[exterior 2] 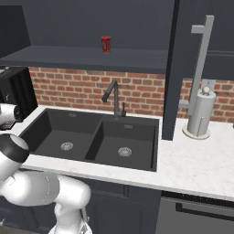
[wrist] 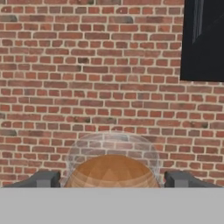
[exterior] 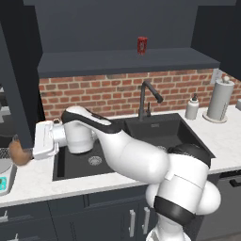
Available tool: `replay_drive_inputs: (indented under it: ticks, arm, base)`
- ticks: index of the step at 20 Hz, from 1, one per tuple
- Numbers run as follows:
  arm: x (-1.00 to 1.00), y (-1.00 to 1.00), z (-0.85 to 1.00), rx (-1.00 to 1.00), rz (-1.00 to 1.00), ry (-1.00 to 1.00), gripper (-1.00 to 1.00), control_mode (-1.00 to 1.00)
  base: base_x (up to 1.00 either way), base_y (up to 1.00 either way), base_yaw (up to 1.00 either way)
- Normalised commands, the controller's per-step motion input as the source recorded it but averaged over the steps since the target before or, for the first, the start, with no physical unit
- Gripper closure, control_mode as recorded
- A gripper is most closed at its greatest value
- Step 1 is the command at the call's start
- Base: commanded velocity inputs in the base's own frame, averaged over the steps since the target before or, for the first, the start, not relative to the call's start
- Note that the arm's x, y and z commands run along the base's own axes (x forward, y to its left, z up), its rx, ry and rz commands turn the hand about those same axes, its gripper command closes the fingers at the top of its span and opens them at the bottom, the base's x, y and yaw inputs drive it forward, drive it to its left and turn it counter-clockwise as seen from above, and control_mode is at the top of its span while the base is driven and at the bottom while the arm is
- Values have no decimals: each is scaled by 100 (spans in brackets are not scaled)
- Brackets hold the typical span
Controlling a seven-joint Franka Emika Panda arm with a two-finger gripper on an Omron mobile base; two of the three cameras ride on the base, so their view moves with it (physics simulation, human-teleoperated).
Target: Pick the honey bottle and place it on the digital scale for weighing, and close the cabinet.
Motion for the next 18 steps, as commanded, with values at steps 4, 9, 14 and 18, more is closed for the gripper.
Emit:
replay_drive_inputs:
  ticks: [4,9,14,18]
  arm:
    - [2,18,-29,1,0,1,100,-100]
    - [14,13,-24,0,0,1,100,-100]
    - [4,11,-18,0,0,0,100,-100]
    - [6,12,-1,0,0,0,100,-100]
  base:
    - [0,0,0]
    - [0,0,0]
    - [0,0,0]
    - [0,0,0]
